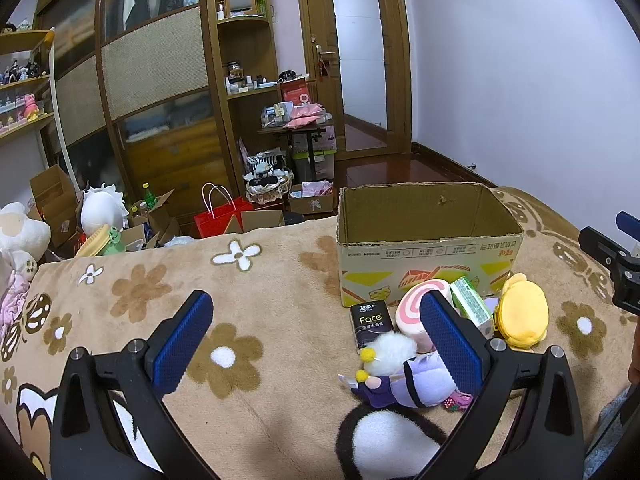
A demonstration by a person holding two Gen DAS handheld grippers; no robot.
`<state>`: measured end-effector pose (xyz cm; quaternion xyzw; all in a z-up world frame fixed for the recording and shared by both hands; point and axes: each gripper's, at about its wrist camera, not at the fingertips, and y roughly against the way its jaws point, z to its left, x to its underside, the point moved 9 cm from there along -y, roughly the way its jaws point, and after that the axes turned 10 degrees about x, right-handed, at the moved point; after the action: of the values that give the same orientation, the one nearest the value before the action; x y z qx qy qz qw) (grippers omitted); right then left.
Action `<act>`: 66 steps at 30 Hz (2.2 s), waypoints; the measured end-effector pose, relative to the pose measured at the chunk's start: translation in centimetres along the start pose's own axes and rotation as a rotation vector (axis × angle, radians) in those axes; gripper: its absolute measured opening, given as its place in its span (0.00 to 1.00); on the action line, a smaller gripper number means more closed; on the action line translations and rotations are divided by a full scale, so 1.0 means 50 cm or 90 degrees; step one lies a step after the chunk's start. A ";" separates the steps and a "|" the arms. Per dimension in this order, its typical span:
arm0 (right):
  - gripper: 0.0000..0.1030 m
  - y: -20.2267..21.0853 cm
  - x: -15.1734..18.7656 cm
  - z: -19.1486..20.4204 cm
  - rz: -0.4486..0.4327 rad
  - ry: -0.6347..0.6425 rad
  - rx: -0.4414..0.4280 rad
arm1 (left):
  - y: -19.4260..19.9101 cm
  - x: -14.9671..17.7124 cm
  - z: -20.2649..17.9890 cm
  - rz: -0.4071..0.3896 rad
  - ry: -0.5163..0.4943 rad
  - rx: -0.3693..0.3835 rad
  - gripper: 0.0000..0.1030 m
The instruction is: Organize soft objects
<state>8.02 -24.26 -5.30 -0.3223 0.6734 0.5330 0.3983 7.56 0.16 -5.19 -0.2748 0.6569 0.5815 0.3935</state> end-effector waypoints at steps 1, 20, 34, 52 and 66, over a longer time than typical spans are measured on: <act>1.00 0.000 0.000 0.000 0.000 0.000 0.000 | 0.000 0.000 0.000 0.000 0.000 0.000 0.99; 1.00 -0.001 0.000 0.001 -0.001 -0.002 -0.005 | -0.001 0.000 -0.001 0.001 -0.002 -0.001 0.99; 1.00 0.000 0.002 -0.001 -0.001 -0.002 -0.005 | -0.001 0.000 -0.001 0.001 -0.002 -0.001 0.99; 1.00 -0.001 0.003 0.000 0.000 -0.001 -0.004 | -0.001 -0.001 -0.002 0.002 -0.004 -0.003 0.99; 1.00 -0.005 0.004 -0.004 0.000 0.000 -0.003 | -0.001 -0.001 -0.002 0.003 -0.004 -0.003 0.99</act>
<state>8.11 -24.49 -5.55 -0.3232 0.6721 0.5347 0.3974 7.59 0.07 -5.19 -0.2723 0.6549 0.5846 0.3940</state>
